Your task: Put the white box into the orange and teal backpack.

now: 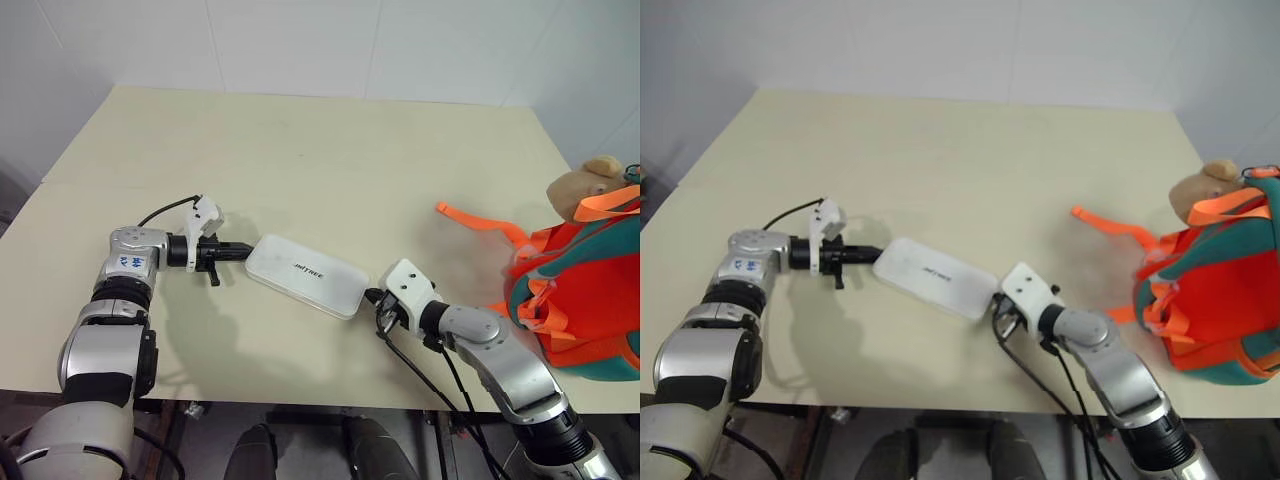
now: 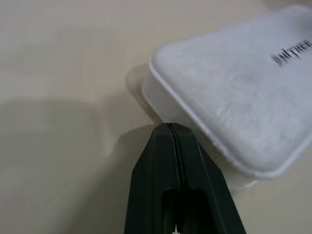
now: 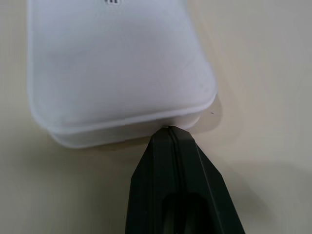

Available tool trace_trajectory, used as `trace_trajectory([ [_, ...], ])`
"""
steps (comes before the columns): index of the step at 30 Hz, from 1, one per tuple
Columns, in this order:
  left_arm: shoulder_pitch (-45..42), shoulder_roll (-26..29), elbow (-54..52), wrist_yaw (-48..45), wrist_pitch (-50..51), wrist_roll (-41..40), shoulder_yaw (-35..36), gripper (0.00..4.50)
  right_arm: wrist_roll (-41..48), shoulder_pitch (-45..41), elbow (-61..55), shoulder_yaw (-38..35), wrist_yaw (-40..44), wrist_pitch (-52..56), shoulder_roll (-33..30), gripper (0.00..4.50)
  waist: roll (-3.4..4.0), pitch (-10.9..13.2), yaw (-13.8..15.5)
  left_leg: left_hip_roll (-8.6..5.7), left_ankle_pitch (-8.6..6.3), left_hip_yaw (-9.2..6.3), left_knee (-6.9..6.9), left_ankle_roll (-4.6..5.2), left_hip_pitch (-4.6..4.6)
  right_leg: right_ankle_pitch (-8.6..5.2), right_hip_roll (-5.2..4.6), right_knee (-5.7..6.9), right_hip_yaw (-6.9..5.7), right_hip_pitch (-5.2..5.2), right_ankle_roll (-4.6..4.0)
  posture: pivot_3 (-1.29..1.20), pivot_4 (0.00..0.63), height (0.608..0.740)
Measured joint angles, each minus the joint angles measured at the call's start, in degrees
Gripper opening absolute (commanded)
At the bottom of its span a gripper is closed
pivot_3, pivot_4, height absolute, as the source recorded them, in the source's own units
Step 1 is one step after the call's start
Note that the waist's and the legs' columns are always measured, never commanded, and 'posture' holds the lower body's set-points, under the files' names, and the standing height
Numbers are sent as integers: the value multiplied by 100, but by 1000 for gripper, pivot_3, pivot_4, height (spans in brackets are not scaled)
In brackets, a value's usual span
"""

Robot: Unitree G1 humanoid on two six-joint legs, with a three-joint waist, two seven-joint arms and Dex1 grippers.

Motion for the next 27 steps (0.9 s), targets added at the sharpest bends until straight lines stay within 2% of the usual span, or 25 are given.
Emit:
trace_trajectory([
  [4,249,66,-600,-353,222,-3,-117,20,-24,-76,14,-5,253,0,-258,0,0,0,-2,0,0,0,-1,0,0,0,0,-1,0,1,0,0,150,740],
  [12,1206,324,-2750,-978,1241,-83,-417,20,-91,-239,176,-107,727,-102,-646,0,3,-2,-11,0,0,1,-4,0,4,-2,-3,-2,3,3,-3,0,150,740],
  [18,1911,308,-4261,-1160,2147,-342,-836,20,-18,-232,104,126,1102,-364,-618,0,4,-2,-5,2,0,-2,0,1,1,-3,-2,-1,2,3,-4,0,150,740],
  [27,2073,448,-4682,-1021,2525,-399,-914,20,-65,-219,142,127,1284,-520,-666,0,5,-2,-14,1,0,-1,3,1,3,-3,-3,-1,3,3,-5,0,150,740],
])
